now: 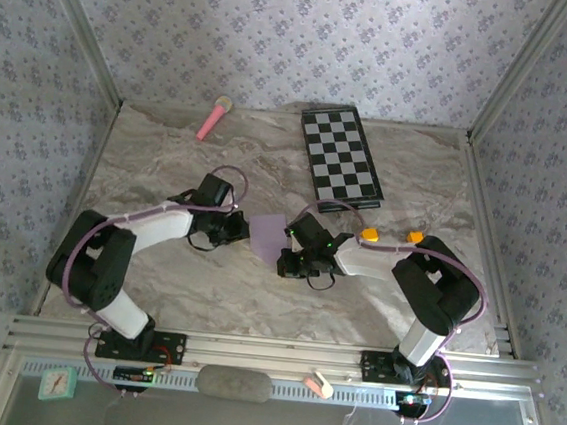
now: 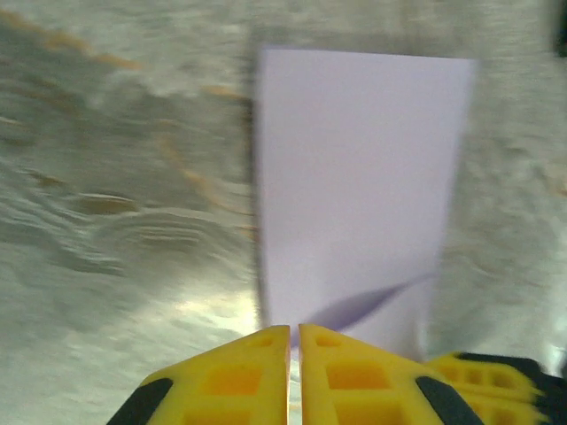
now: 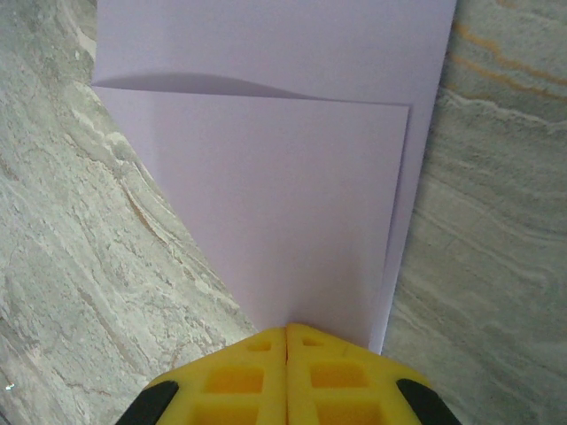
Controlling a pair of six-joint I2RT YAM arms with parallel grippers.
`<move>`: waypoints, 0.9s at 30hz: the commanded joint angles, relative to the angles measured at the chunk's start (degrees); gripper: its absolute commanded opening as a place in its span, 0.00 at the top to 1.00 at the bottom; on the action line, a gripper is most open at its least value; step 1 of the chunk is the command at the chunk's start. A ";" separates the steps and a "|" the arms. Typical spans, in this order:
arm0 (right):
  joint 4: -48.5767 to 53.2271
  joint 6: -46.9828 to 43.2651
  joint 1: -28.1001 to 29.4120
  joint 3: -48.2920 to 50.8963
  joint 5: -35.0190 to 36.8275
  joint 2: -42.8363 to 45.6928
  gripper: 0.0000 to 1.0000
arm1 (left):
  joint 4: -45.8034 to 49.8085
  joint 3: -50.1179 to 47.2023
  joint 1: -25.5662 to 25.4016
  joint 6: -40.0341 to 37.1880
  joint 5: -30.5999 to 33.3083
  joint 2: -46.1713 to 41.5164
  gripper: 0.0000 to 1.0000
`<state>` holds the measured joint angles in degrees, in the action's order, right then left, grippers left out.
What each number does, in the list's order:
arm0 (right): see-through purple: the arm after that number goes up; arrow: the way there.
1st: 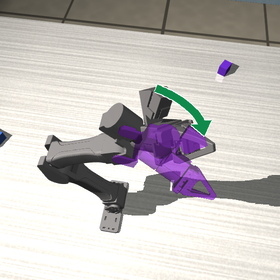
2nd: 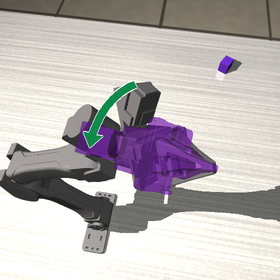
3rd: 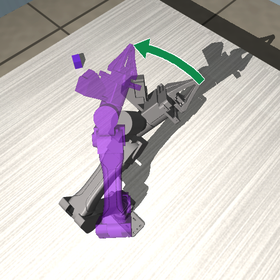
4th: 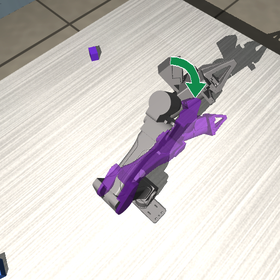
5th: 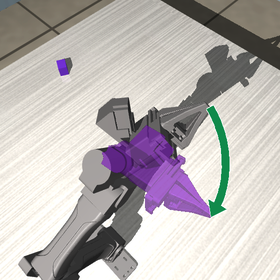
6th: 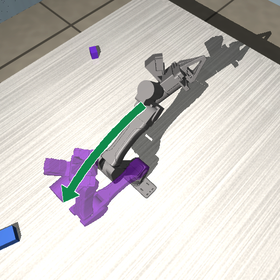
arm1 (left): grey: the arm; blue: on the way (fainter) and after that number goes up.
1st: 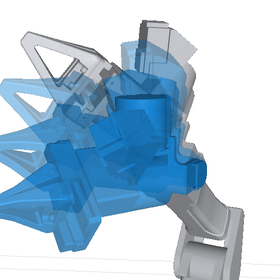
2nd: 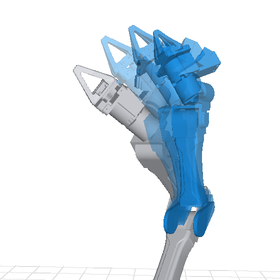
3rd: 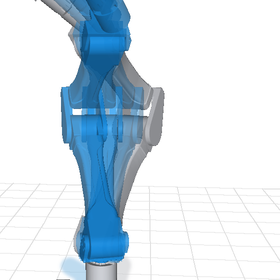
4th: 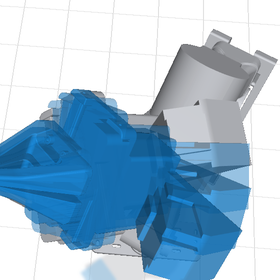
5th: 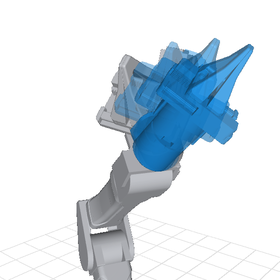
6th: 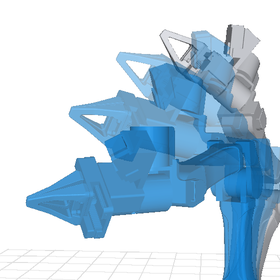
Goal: Fold a paper plane with a square sheet of paper (pick it up from the middle)
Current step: Third fold the triangle at the center of the table.
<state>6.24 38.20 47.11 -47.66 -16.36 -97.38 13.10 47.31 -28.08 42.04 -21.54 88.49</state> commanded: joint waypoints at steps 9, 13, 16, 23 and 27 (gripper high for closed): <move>7.12 -1.14 -0.27 1.93 -0.48 -0.21 0.93 | -6.35 0.97 -7.65 6.74 -3.62 5.12 0.89; 5.62 -1.72 -0.46 1.61 -1.69 1.96 0.93 | -5.07 1.82 -7.92 6.74 -2.90 8.30 0.90; 3.84 -1.70 -0.79 1.17 -3.35 3.69 0.92 | -3.84 2.04 -7.91 6.91 -1.78 10.22 0.90; 1.58 -1.71 -1.73 0.56 -3.51 7.44 0.90 | -0.61 3.18 -8.05 7.81 0.26 12.32 0.92; 2.27 -1.67 -2.30 -0.69 -1.10 6.46 0.90 | 1.24 3.93 -8.22 7.72 0.79 13.16 0.92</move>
<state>7.51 37.50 45.25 -47.03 -19.16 -90.89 10.09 50.54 -35.81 49.34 -23.11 99.66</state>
